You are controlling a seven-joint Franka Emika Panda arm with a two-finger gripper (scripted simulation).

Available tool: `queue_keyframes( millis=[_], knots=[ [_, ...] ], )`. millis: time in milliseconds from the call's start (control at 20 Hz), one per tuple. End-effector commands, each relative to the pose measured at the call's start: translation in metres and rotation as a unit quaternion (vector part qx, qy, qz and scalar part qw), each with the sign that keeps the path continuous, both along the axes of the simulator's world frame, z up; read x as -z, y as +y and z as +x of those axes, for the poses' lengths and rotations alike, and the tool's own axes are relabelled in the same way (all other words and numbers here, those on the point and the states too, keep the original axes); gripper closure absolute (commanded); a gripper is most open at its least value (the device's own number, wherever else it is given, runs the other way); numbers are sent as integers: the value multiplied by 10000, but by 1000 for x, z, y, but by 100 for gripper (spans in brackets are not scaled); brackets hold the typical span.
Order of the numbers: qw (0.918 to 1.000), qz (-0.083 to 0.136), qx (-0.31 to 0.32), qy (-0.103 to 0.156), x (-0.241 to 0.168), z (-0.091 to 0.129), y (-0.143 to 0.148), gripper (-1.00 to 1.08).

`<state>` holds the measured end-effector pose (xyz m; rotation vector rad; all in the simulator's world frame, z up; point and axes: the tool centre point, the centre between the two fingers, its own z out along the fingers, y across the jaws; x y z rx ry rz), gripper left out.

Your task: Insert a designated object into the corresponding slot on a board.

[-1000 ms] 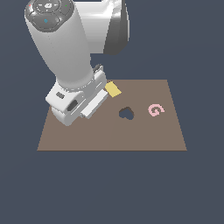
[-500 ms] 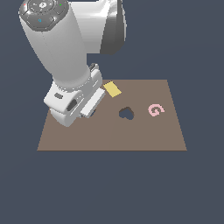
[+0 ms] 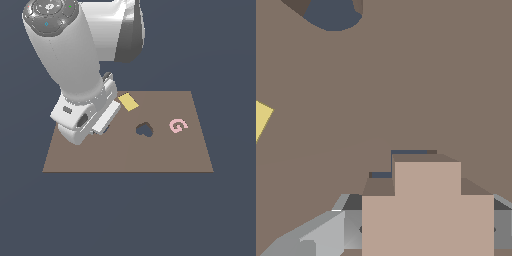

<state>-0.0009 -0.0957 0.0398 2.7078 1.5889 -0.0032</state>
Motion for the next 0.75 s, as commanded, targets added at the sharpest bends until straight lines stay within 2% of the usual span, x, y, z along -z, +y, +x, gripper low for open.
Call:
queue_keyframes(
  millis=[0,200,250,700],
  knots=[
    [10000,2,3,-1,3,0,0,108],
    [10000,5,9,-2,9,0,0,108],
    [10000,5,9,-2,9,0,0,-92],
    [10000,5,9,-2,9,0,0,-92]
  ],
)
